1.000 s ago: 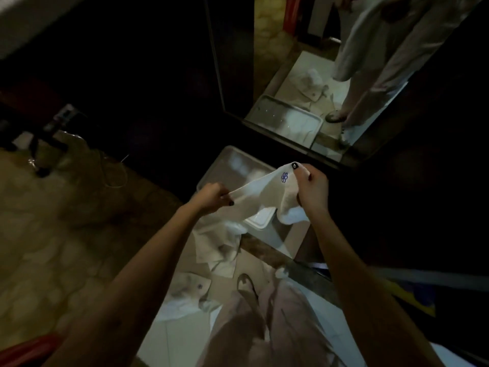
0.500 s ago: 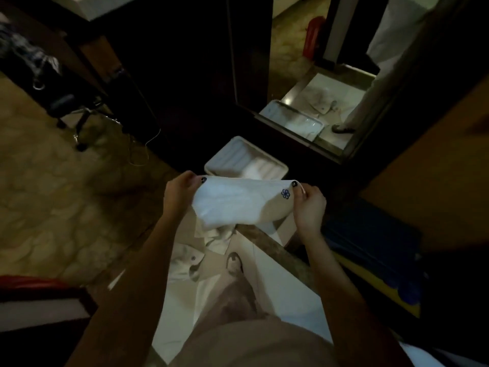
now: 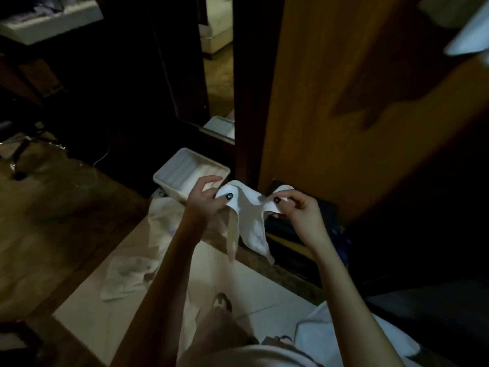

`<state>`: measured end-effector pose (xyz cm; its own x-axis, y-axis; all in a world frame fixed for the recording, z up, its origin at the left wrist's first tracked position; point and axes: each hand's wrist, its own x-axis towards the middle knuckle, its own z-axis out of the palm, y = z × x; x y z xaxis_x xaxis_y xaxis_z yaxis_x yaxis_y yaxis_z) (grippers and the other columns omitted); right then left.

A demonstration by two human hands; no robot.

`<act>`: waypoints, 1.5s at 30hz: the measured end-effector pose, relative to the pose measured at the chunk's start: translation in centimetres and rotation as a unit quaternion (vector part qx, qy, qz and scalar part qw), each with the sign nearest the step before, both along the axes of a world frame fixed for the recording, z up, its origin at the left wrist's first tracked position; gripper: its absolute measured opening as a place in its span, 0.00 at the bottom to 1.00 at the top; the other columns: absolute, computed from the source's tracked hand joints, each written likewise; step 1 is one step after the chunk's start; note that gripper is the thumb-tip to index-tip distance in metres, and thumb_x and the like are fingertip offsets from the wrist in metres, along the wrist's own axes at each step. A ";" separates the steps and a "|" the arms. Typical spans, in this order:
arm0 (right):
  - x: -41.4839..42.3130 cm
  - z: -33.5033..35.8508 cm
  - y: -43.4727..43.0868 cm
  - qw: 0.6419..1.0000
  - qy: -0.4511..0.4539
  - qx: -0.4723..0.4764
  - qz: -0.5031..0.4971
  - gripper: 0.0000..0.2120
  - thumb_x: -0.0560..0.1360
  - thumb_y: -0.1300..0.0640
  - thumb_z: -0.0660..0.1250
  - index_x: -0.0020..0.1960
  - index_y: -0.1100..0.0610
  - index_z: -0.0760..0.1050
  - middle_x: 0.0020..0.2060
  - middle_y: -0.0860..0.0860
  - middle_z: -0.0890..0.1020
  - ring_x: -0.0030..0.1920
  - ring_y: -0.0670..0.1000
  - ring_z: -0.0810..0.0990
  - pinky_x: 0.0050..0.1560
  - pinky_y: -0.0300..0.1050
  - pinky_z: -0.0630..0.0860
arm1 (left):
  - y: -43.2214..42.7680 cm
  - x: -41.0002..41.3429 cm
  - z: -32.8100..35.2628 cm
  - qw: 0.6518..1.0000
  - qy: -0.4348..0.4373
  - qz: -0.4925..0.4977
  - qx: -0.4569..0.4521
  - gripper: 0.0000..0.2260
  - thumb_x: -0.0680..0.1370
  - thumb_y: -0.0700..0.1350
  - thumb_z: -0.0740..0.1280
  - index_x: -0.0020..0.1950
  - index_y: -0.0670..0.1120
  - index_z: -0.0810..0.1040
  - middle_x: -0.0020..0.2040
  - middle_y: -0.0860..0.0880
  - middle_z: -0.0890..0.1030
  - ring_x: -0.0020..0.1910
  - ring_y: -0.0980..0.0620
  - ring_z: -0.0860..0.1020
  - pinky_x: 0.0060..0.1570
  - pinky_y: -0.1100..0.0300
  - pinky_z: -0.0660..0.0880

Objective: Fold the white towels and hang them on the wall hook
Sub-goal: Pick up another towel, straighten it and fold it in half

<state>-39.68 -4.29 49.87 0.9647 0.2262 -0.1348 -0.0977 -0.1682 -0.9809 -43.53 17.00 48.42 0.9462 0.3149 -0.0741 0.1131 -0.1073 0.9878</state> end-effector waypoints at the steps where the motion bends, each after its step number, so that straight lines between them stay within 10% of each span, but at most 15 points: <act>1: -0.4 0.8 -1.0 1.000 0.001 -0.005 0.001 0.09 0.77 0.65 0.66 0.46 0.54 0.83 0.31 0.47 0.79 0.36 0.47 0.79 0.49 0.55 0.80 | -1.6 0.1 0.8 1.000 -0.014 0.003 0.000 0.11 0.76 0.37 0.69 0.58 0.42 0.76 0.46 0.44 0.84 0.46 0.48 0.83 0.43 0.60 0.79; 9: -2.5 5.6 -7.7 0.996 -0.014 -0.044 0.070 0.12 0.75 0.64 0.70 0.56 0.53 0.79 0.49 0.48 0.86 0.55 0.45 0.82 0.60 0.43 0.76 | -10.7 2.3 5.2 0.987 -0.042 -0.137 -0.066 0.07 0.75 0.34 0.68 0.50 0.44 0.80 0.47 0.45 0.84 0.46 0.53 0.82 0.47 0.64 0.77; 17: -1.8 8.8 -11.5 0.979 -0.140 -0.125 -0.077 0.07 0.77 0.58 0.68 0.42 0.53 0.82 0.34 0.47 0.85 0.36 0.46 0.83 0.39 0.35 0.77 | -15.7 4.5 8.1 0.964 -0.088 -0.234 -0.087 0.09 0.75 0.38 0.70 0.43 0.52 0.83 0.42 0.51 0.85 0.42 0.55 0.83 0.41 0.68 0.76; 23: -1.8 10.1 -12.0 0.968 -0.162 -0.159 -0.108 0.06 0.77 0.56 0.69 0.42 0.55 0.82 0.33 0.47 0.85 0.36 0.43 0.83 0.41 0.33 0.77 | -16.8 5.2 9.2 0.953 -0.091 -0.267 -0.108 0.08 0.76 0.40 0.68 0.47 0.52 0.84 0.46 0.47 0.85 0.48 0.47 0.83 0.51 0.53 0.78; 32: -1.8 11.7 -11.7 0.953 -0.191 -0.172 -0.161 0.06 0.76 0.57 0.70 0.42 0.58 0.82 0.31 0.51 0.84 0.33 0.47 0.83 0.38 0.42 0.80 | -16.8 5.4 10.8 0.925 -0.130 -0.346 -0.083 0.14 0.75 0.35 0.68 0.59 0.46 0.80 0.52 0.52 0.84 0.54 0.56 0.81 0.51 0.66 0.76; 38: -1.5 12.6 -11.4 0.939 -0.207 -0.220 -0.167 0.07 0.76 0.55 0.70 0.39 0.54 0.81 0.28 0.49 0.80 0.27 0.44 0.77 0.29 0.36 0.72 | -17.4 5.9 11.3 0.937 -0.173 -0.303 -0.018 0.11 0.73 0.34 0.71 0.49 0.50 0.80 0.46 0.46 0.82 0.46 0.56 0.80 0.46 0.66 0.76; 41: -1.4 13.1 -12.5 0.908 -0.199 -0.349 -0.119 0.14 0.77 0.45 0.65 0.40 0.53 0.80 0.32 0.50 0.80 0.33 0.50 0.77 0.34 0.49 0.74 | -17.4 6.6 11.8 0.939 -0.183 -0.292 -0.008 0.11 0.74 0.33 0.70 0.48 0.49 0.80 0.45 0.48 0.82 0.47 0.56 0.80 0.47 0.66 0.76; 45: -1.5 14.0 -14.9 0.894 -0.168 -0.416 -0.013 0.15 0.73 0.40 0.67 0.39 0.51 0.77 0.43 0.49 0.73 0.43 0.43 0.70 0.50 0.40 0.71 | -16.5 8.8 13.3 0.944 -0.194 -0.268 0.005 0.10 0.74 0.32 0.69 0.49 0.47 0.80 0.43 0.53 0.80 0.42 0.64 0.78 0.45 0.69 0.74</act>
<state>-41.23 -19.18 63.88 0.9857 0.1599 0.0527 0.1650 -0.8544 -0.4928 -34.77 0.47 61.74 0.9254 -0.2171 0.3106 -0.3296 -0.0563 0.9424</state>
